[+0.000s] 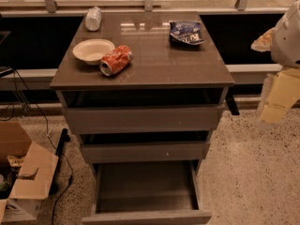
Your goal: Close bottom drawer
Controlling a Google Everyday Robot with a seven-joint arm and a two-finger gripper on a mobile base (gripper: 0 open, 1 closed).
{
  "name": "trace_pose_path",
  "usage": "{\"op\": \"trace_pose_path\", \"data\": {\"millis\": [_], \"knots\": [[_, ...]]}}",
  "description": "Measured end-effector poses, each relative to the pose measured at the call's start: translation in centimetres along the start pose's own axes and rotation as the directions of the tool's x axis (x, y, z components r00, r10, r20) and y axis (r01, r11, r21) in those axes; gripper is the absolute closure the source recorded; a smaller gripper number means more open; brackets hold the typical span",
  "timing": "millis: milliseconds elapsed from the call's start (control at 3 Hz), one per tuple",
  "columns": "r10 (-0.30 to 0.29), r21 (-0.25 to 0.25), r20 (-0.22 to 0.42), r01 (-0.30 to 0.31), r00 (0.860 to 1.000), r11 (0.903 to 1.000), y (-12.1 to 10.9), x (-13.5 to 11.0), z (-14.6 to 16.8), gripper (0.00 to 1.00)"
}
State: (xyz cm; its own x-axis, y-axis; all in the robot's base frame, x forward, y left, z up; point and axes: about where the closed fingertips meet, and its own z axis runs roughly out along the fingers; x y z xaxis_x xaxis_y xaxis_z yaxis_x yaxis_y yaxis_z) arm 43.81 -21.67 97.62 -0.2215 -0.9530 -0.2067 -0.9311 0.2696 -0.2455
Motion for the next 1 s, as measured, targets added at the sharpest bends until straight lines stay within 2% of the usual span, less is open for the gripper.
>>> {"op": "trace_pose_path", "data": {"millis": [333, 667, 1000], "knots": [[0.0, 0.0, 0.0, 0.0, 1.0, 1.0, 0.0, 0.0, 0.0, 0.0], [0.011, -0.015, 0.081, -0.009, 0.997, 0.9998, 0.8, -0.3, 1.7, 0.19], [0.023, -0.062, 0.187, -0.012, 0.982, 0.998, 2.7, -1.6, 6.3, 0.43]]}}
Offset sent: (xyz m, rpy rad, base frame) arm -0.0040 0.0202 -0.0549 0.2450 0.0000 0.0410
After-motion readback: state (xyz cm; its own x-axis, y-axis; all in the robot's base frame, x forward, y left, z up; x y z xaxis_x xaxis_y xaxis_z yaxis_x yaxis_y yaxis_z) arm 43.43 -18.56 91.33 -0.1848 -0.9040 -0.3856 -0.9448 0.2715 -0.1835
